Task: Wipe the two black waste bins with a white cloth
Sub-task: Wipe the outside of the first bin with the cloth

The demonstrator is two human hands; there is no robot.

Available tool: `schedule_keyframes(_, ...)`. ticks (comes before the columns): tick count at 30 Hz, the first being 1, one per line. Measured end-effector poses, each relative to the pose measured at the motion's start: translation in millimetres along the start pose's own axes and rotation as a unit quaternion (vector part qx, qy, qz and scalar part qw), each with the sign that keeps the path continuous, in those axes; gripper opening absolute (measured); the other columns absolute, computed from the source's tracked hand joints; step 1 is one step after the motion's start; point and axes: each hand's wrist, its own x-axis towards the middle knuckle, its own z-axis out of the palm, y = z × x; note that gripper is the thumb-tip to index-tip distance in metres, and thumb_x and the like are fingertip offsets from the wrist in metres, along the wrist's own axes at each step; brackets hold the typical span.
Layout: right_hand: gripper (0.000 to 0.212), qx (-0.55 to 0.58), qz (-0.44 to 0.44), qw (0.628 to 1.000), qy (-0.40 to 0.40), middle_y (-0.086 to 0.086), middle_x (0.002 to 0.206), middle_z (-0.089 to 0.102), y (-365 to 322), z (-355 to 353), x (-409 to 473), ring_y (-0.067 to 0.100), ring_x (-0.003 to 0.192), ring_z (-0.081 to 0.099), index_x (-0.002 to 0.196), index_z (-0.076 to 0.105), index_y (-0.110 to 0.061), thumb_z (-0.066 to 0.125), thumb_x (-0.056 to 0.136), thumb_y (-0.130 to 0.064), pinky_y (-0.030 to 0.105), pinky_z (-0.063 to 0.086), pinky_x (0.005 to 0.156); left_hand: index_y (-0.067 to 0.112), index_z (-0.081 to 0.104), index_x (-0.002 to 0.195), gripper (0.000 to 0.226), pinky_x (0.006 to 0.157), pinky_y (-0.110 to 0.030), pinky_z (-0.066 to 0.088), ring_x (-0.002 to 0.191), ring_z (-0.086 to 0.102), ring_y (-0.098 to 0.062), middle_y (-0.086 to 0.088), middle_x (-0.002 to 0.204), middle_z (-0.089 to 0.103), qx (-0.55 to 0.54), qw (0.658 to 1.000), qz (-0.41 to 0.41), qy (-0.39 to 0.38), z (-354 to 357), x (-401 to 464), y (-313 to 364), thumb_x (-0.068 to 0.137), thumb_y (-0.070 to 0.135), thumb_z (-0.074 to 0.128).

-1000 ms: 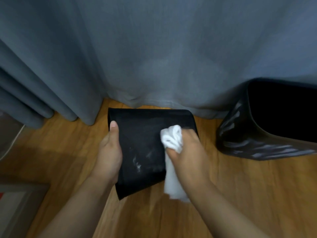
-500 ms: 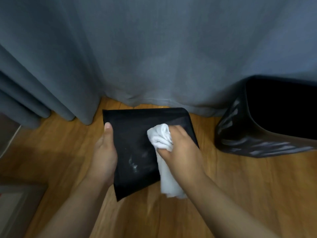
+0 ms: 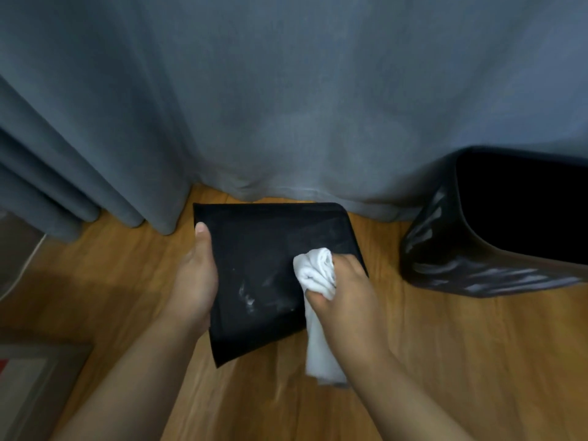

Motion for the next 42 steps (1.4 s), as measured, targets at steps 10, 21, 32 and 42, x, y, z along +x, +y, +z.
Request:
schedule_keyframes(10, 0.01, 0.036, -0.005, 0.999, 0.015, -0.017, 0.072, 0.04, 0.6, 0.3, 5.3, 0.003, 0.062, 0.047, 0.073, 0.031, -0.04, 0.039, 0.073, -0.046, 0.013, 0.037, 0.058, 0.027, 0.056, 0.132, 0.046, 0.099, -0.041, 0.048, 0.112, 0.068, -0.018, 0.0, 0.123, 0.071, -0.077, 0.991, -0.016, -0.108, -16.8, -12.4, -35.2, 0.1, 0.051, 0.033)
schedule_keyframes(21, 0.031, -0.002, 0.072, 0.997, 0.017, -0.012, 0.096, 0.051, -1.9, -7.5, -9.1, 0.004, 0.082, 0.052, 0.103, 0.052, -0.029, 0.069, 0.078, -0.024, 0.014, 0.04, 0.068, 0.027, 0.059, 0.129, 0.055, 0.097, -0.038, 0.05, 0.109, 0.066, -0.018, 0.003, 0.117, 0.07, -0.034, 0.999, -0.001, -0.017, -5.0, -9.2, -28.4, 0.097, 0.061, 0.031)
schedule_keyframes(32, 0.022, -0.012, 0.109, 0.992, 0.055, -0.007, 0.086, 0.049, 32.0, -22.8, 2.8, 0.01, 0.077, 0.055, 0.093, 0.052, -0.024, 0.065, 0.076, -0.03, 0.023, 0.043, 0.066, 0.031, 0.062, 0.117, 0.042, 0.089, -0.028, 0.05, 0.105, 0.065, -0.01, 0.009, 0.112, 0.07, -0.033, 0.999, 0.041, 0.003, 0.7, -7.9, -27.6, 0.1, 0.056, 0.032)
schedule_keyframes(42, 0.022, 0.001, 0.085, 0.996, 0.02, -0.01, 0.09, 0.051, 34.6, -19.5, 7.4, 0.007, 0.08, 0.054, 0.1, 0.053, -0.025, 0.065, 0.082, -0.023, 0.013, 0.038, 0.066, 0.036, 0.063, 0.104, 0.036, 0.085, -0.029, 0.051, 0.105, 0.067, -0.012, 0.008, 0.11, 0.072, -0.045, 0.998, 0.032, -0.01, -3.1, -5.3, -32.1, 0.1, 0.055, 0.032)
